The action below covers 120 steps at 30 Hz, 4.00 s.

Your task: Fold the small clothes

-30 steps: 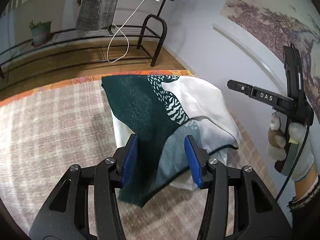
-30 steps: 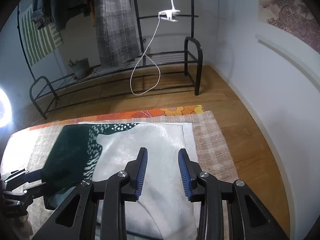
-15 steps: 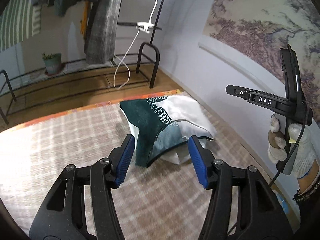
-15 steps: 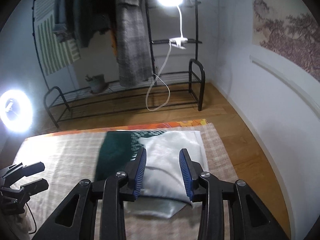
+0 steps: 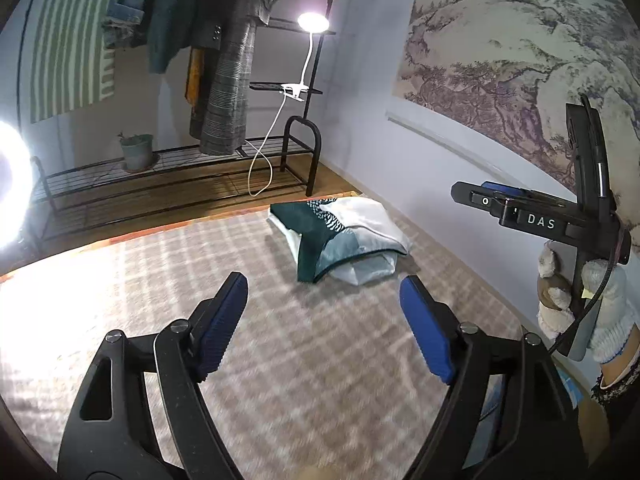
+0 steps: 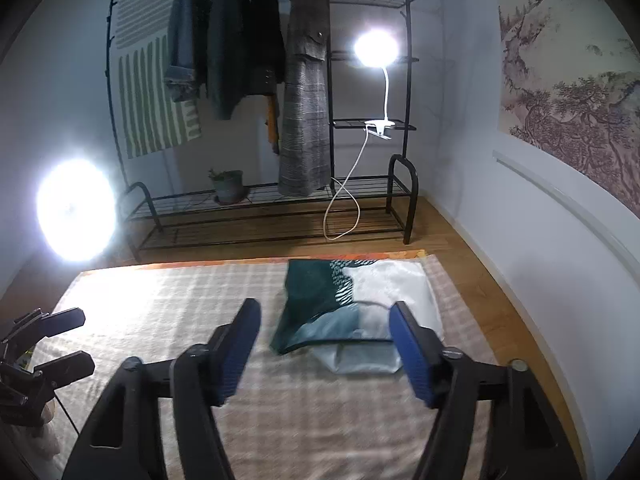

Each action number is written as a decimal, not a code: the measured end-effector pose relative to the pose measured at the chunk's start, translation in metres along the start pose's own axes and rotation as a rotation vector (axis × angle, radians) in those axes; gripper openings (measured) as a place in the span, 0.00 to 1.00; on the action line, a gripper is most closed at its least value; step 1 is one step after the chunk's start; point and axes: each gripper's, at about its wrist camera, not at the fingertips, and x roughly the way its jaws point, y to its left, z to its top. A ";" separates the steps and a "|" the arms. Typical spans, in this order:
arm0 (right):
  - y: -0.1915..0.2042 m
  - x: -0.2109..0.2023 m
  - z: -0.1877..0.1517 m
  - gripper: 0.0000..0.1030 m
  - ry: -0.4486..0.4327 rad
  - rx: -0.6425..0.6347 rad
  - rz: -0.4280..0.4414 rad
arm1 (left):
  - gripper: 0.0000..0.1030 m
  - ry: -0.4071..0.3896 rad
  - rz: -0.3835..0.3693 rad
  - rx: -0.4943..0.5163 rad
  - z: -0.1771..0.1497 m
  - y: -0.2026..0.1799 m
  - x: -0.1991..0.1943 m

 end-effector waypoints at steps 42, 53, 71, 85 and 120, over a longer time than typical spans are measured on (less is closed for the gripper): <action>0.103 -0.029 -0.120 1.00 -0.044 0.099 -0.164 | 1.00 0.102 0.127 -0.020 -0.096 0.046 -0.036; 0.107 -0.026 -0.121 1.00 -0.040 0.090 -0.155 | 1.00 0.101 0.131 -0.021 -0.101 0.049 -0.035; 0.116 -0.029 -0.122 1.00 -0.074 0.050 -0.151 | 1.00 0.109 0.113 0.010 -0.097 0.044 -0.037; 0.117 -0.032 -0.122 1.00 -0.085 0.048 -0.142 | 1.00 0.105 0.132 0.040 -0.101 0.039 -0.038; 0.119 -0.030 -0.122 1.00 -0.077 0.045 -0.124 | 1.00 0.099 0.146 0.046 -0.101 0.043 -0.040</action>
